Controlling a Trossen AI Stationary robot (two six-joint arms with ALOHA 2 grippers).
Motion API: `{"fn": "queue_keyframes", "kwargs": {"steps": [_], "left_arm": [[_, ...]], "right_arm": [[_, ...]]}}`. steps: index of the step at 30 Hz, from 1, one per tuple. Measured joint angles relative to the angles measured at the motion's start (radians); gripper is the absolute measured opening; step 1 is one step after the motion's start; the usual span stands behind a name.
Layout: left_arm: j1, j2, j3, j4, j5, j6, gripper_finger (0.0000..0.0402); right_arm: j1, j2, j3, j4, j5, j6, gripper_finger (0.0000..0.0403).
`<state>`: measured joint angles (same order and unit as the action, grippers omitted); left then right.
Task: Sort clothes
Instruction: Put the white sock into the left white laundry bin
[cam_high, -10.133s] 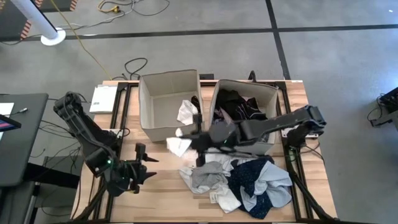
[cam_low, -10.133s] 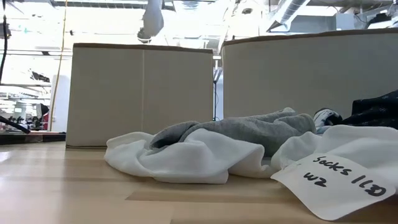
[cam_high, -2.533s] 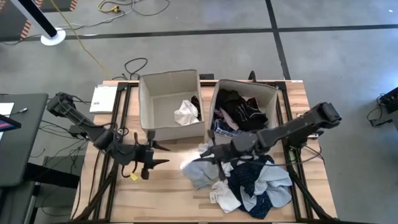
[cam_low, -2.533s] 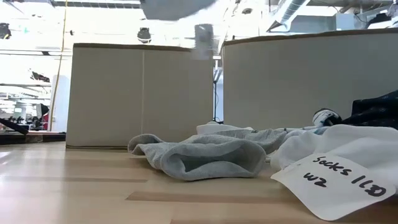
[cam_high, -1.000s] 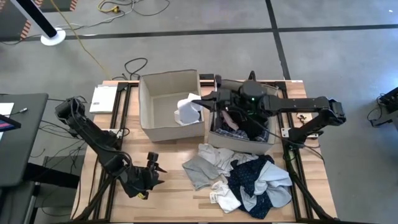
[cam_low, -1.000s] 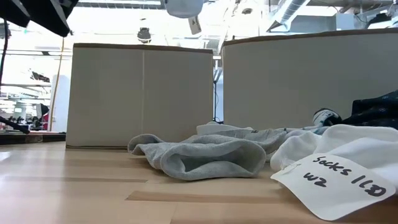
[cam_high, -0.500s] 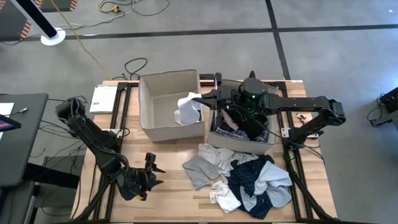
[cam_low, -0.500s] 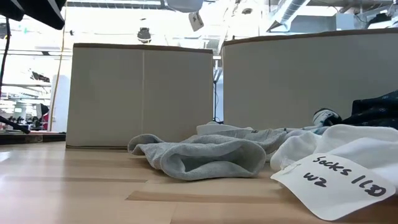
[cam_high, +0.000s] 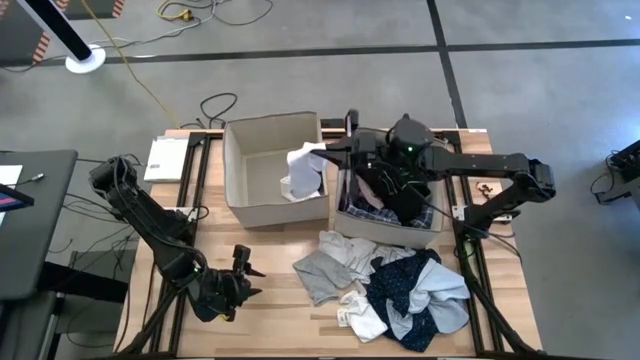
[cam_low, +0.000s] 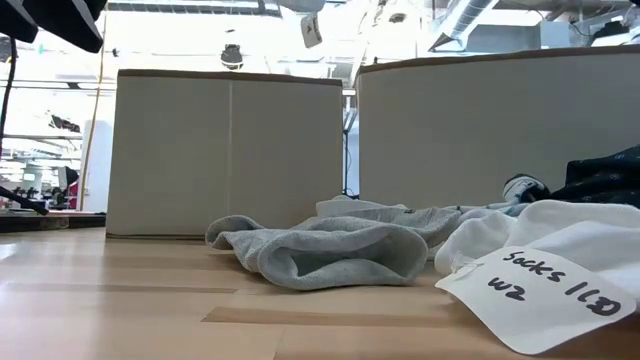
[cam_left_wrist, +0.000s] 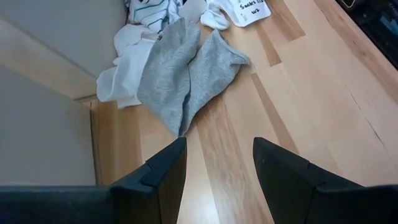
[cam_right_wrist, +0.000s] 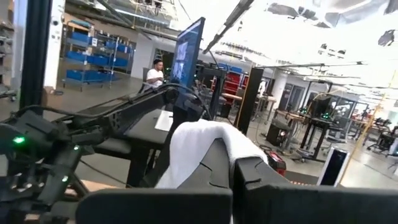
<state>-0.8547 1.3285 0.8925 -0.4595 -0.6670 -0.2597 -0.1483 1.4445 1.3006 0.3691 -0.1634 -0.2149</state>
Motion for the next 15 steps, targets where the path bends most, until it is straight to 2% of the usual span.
{"fn": "queue_keyframes", "kwargs": {"steps": [5,15], "left_arm": [[0.000,0.000,0.000,0.000,0.000,0.008,0.0180],[0.000,-0.001,-0.052,0.029,0.001,0.020,0.0180]], "right_arm": [[-0.019,0.000,0.003,0.041,-0.044,0.006,0.0000],[-0.032,0.000,0.105,-0.083,-0.075,-0.001,0.0000]]}}
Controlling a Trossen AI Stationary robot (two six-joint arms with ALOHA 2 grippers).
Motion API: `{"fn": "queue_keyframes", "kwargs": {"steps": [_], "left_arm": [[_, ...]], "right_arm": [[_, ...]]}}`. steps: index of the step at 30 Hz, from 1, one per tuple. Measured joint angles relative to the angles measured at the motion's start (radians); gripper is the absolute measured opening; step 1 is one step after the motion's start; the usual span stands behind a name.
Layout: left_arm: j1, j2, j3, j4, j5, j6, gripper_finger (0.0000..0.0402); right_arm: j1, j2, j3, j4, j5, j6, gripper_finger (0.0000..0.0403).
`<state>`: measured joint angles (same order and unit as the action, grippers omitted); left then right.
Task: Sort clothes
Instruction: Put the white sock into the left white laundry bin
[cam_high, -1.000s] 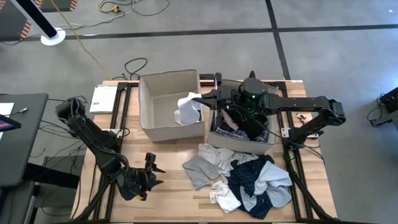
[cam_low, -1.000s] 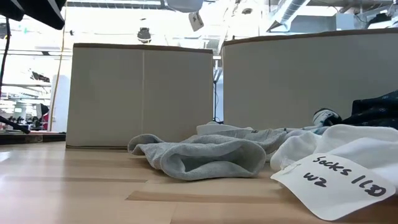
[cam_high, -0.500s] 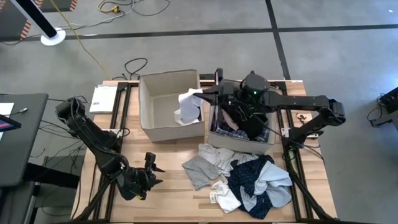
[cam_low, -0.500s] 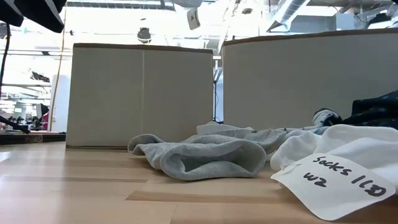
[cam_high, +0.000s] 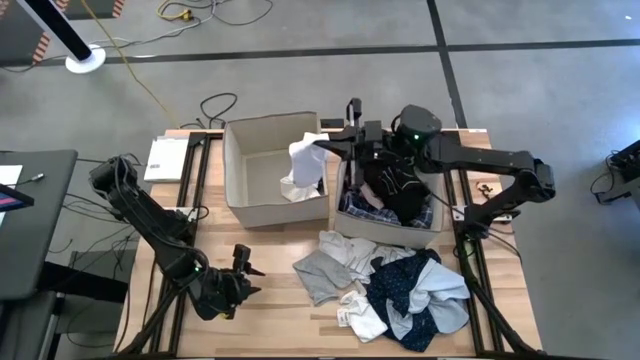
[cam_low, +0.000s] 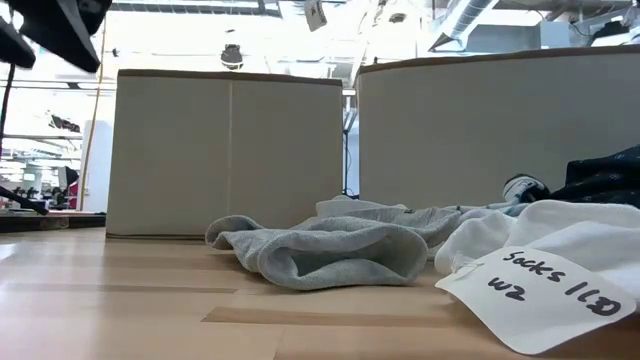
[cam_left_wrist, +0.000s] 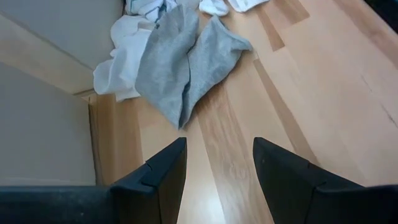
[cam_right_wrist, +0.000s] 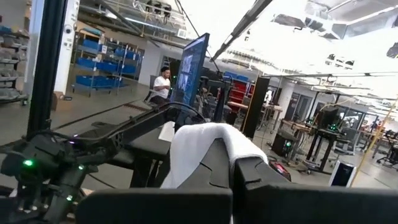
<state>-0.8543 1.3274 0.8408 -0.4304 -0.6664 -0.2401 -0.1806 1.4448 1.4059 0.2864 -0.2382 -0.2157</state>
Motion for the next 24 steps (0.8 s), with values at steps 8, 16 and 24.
{"fn": "queue_keyframes", "kwargs": {"steps": [8,16,24], "left_arm": [[0.000,-0.014,-0.104,0.176,0.001,0.066,0.0180],[0.032,-0.103,-0.229,0.386,0.000,0.151,0.0180],[0.059,-0.221,-0.362,0.562,0.047,0.217,0.0180]], "right_arm": [[-0.036,0.000,0.035,-0.059,-0.002,-0.019,0.0000],[-0.125,0.049,0.036,-0.066,-0.057,0.039,0.0000],[-0.173,0.176,0.057,-0.052,-0.126,0.058,0.0000]]}}
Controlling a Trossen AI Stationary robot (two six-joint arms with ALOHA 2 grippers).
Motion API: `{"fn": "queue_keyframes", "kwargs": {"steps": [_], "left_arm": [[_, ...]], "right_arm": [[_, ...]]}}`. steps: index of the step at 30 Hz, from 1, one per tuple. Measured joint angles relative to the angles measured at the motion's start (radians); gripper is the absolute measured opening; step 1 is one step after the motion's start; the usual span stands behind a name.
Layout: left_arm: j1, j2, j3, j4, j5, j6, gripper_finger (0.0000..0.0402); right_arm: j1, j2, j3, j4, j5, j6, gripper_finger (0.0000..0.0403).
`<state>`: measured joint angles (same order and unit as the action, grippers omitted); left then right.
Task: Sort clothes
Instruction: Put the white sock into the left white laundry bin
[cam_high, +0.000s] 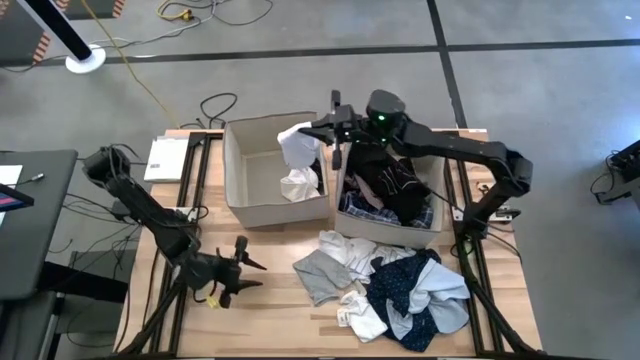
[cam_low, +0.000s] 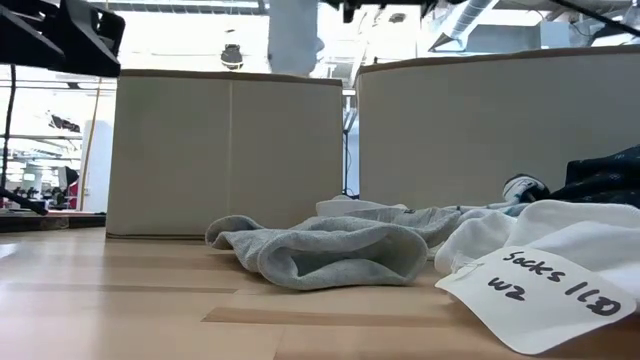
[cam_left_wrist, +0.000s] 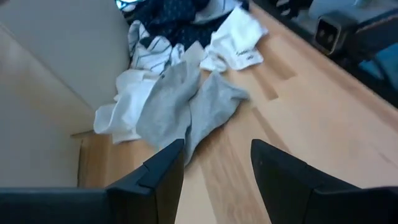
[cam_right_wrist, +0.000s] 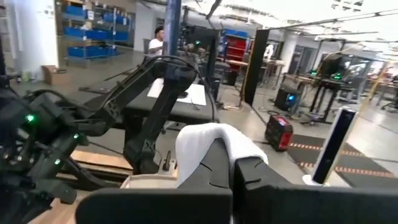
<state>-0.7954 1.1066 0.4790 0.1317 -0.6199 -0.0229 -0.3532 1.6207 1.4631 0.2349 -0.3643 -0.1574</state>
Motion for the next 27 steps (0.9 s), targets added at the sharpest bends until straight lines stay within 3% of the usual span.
{"fn": "queue_keyframes", "kwargs": {"steps": [5,15,27], "left_arm": [[0.013,-0.068,-0.073,0.092,0.031,0.041,0.0180],[0.026,-0.109,-0.205,0.443,0.219,0.105,0.0180],[0.019,-0.107,-0.215,0.469,0.243,0.086,0.0180]], "right_arm": [[-0.003,0.099,0.072,0.004,-0.039,0.001,0.0000],[0.012,0.303,0.234,-0.130,-0.062,0.004,0.0000],[-0.009,0.399,0.311,-0.284,-0.055,0.045,0.0008]]}}
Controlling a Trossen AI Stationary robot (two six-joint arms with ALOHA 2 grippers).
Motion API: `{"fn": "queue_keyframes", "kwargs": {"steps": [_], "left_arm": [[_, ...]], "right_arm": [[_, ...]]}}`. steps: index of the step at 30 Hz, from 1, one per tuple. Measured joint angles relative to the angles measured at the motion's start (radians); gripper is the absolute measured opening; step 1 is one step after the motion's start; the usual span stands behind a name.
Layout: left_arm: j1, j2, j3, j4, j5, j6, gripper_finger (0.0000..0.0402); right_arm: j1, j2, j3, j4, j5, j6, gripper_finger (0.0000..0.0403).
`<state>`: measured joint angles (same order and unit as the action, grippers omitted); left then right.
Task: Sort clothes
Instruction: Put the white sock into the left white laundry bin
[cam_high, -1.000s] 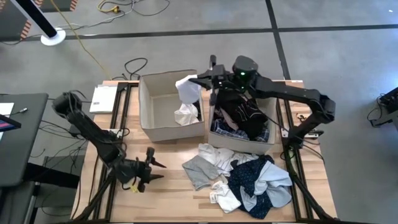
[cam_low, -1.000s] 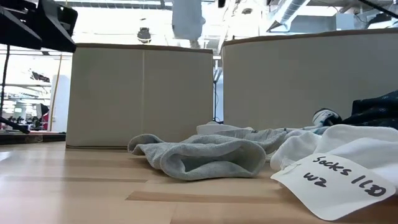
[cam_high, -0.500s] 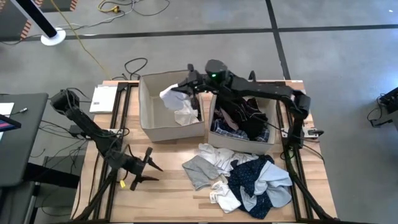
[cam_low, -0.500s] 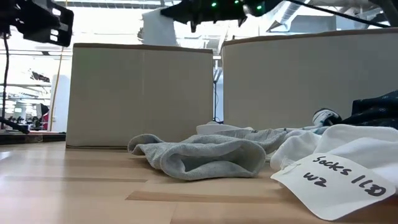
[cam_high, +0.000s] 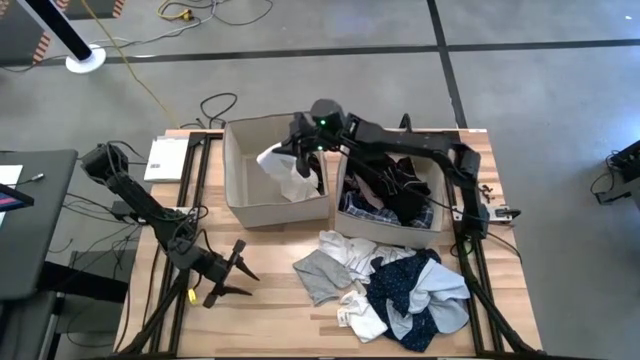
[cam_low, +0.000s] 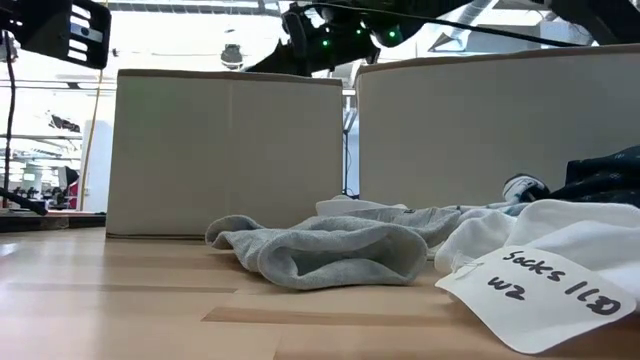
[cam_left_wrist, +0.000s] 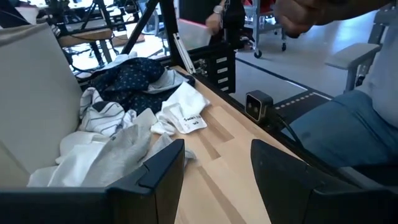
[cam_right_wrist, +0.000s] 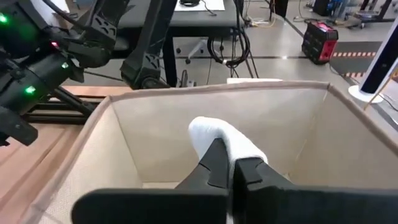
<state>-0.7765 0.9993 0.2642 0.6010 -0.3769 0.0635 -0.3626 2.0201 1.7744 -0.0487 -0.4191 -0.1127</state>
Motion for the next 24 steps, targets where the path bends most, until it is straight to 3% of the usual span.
{"fn": "queue_keyframes", "kwargs": {"steps": [12,24], "left_arm": [[0.000,0.000,0.000,0.002,0.002,0.032,0.0180],[0.000,0.000,0.000,0.000,0.002,0.029,0.0180]], "right_arm": [[0.003,-0.003,0.001,-0.145,0.000,0.037,0.0030],[0.023,-0.005,0.001,-0.195,0.001,0.059,0.0142]]}}
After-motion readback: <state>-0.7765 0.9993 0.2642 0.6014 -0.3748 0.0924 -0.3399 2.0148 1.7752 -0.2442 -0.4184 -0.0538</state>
